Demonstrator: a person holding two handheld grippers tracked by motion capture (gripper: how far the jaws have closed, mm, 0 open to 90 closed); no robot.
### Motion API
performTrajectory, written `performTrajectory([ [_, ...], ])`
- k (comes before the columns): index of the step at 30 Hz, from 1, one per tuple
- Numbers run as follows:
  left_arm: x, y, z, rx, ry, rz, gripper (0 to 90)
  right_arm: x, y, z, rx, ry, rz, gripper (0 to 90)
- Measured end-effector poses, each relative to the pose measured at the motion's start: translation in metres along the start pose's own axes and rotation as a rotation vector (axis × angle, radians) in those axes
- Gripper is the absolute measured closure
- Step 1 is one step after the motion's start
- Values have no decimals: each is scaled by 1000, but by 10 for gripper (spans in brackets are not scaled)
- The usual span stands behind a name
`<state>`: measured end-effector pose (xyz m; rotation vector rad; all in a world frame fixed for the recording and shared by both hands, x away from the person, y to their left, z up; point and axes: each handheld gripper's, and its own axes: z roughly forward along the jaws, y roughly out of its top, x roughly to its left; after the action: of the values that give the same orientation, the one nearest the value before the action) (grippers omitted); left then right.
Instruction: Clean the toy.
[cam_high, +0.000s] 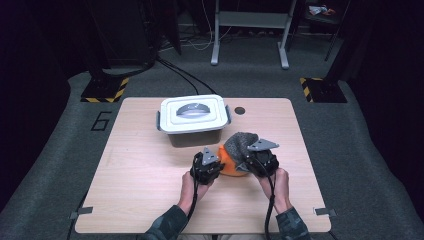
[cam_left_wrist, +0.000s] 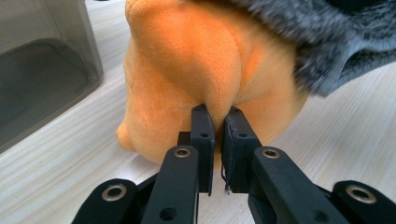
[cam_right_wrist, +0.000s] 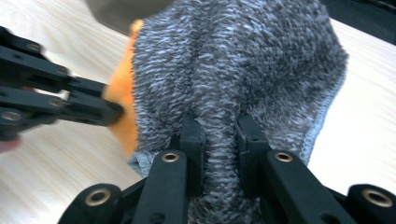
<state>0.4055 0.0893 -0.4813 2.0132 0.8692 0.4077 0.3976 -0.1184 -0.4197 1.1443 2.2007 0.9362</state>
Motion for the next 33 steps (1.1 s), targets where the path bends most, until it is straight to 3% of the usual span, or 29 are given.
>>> performTrajectory([
  [6, 0, 0, 0, -1, 0, -6, 841, -21, -13, 3, 35, -35, 63, 763],
  [13, 2, -1, 0, 1, -5, -10, 841, -43, -35, 22, 107, -54, 140, 763],
  [19, 2, -1, 0, -2, -5, -15, 841, -51, -52, 43, 186, -34, 169, 762],
  [22, 3, -1, 0, -1, -9, -16, 840, -54, -58, 48, 197, -23, 188, 762],
  [26, 4, -1, -1, 0, -9, -11, 839, -57, -56, 38, 172, -33, 199, 762],
  [31, 5, -1, -1, -1, -9, -13, 837, -56, -42, 6, 74, -63, 192, 762],
  [33, 5, -1, -1, 0, -8, -10, 837, -52, -32, -7, 20, -47, 165, 762],
])
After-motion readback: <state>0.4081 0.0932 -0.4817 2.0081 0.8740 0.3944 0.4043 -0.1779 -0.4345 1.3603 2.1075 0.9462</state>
